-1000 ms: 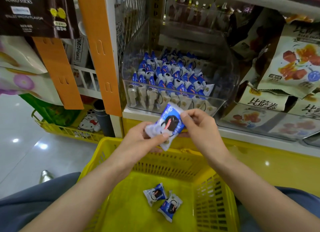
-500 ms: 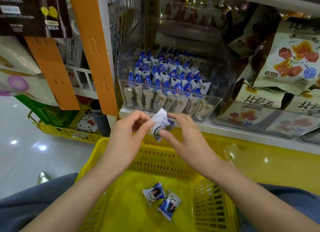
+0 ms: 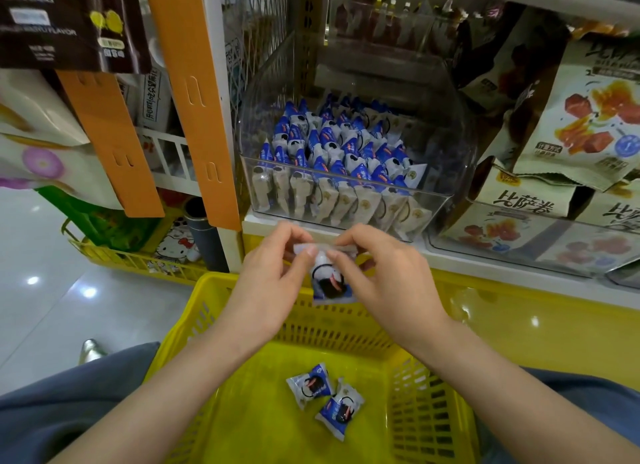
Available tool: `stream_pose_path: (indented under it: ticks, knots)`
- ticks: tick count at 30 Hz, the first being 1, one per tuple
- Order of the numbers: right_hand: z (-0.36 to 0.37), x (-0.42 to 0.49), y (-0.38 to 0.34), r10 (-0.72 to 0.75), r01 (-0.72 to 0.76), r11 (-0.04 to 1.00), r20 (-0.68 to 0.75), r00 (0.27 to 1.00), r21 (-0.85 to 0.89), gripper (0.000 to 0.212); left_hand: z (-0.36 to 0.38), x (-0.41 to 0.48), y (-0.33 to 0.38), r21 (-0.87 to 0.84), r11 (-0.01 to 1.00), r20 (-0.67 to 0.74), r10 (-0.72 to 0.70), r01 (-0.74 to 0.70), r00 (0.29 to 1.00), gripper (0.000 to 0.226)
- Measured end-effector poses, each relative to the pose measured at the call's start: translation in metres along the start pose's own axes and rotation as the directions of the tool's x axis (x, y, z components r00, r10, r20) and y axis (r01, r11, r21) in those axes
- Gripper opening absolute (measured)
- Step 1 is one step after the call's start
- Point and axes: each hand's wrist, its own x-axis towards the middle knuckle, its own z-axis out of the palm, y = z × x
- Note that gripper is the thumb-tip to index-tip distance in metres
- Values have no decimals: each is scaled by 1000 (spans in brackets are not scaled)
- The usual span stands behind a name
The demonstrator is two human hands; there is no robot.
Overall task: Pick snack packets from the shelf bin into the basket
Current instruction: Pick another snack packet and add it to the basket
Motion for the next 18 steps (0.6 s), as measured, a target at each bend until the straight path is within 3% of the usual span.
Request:
stream_pose_path:
  ticks: [3,5,6,9,11,15,18]
  knots:
    - [-2,4,3,128,-115,981,-76,989,155,6,-1,1,-1,35,998,-56,-57,59,997,12]
    - [-4,6,4,161,-131,959,-102,982,253,2,1,3,0,-62,984,-2,-169,169,986,21]
    - [-4,6,5,132,-102,959,-99,986,263,2,1,5,1,-182,948,51,-257,262,965,29]
    - [0,2,5,-29,30,979,-8,1000,200,5,-2,9,4,-482,714,244,-447,508,861,49]
    - [2,1,4,-106,98,985,52,993,140,5,-5,9,2,-547,665,267,-437,509,859,46]
    - [4,0,2,-184,190,981,141,973,-27,12,-7,9,1,-563,717,136,-409,410,902,23]
    - [4,0,-3,77,-91,980,87,993,175,27,-7,10,1,-485,792,41,-403,371,914,24]
